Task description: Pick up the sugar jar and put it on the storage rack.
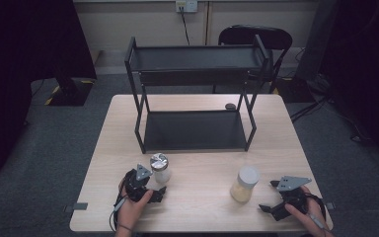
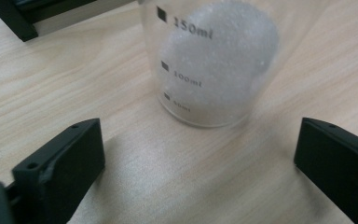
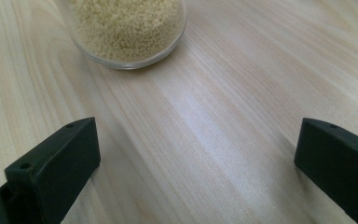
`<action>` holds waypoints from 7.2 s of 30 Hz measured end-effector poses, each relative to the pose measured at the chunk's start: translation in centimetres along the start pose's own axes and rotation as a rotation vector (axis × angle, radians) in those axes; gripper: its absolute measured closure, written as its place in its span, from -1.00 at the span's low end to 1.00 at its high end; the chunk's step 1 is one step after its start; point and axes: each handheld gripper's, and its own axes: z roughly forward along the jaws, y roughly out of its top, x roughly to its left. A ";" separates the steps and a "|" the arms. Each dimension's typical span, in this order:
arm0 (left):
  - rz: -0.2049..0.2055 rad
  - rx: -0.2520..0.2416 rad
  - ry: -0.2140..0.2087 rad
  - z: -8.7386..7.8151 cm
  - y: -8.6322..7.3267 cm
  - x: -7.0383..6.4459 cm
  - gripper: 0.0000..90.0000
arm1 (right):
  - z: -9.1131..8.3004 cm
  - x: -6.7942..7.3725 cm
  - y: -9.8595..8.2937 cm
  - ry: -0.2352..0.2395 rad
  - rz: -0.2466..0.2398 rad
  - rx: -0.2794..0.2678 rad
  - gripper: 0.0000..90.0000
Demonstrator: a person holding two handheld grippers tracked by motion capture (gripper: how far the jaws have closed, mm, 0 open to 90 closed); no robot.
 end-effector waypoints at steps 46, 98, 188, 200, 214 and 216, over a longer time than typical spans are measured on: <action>0.007 -0.138 -0.066 2.1 0.7 1.0 -0.35 | 0.0 0.0 0.0 0.000 0.000 0.000 -1.00; 0.006 -0.114 -0.161 2.1 6.9 2.1 -0.31 | 0.0 0.0 0.0 -0.001 0.001 0.000 -1.00; 0.072 -0.139 -0.168 -2.8 22.3 2.6 -0.31 | 0.0 0.0 0.0 0.000 0.001 0.000 -1.00; 0.092 -0.143 -0.172 -4.1 24.6 2.4 -0.31 | 0.0 0.0 0.0 -0.001 0.001 -0.002 -1.00; 0.106 -0.150 -0.179 -5.6 26.8 2.2 -0.31 | 0.0 0.0 0.0 -0.001 0.001 -0.001 -1.00; 0.109 -0.148 -0.180 -5.9 27.1 2.2 -0.31 | 0.0 0.0 0.0 -0.001 0.002 -0.001 -1.00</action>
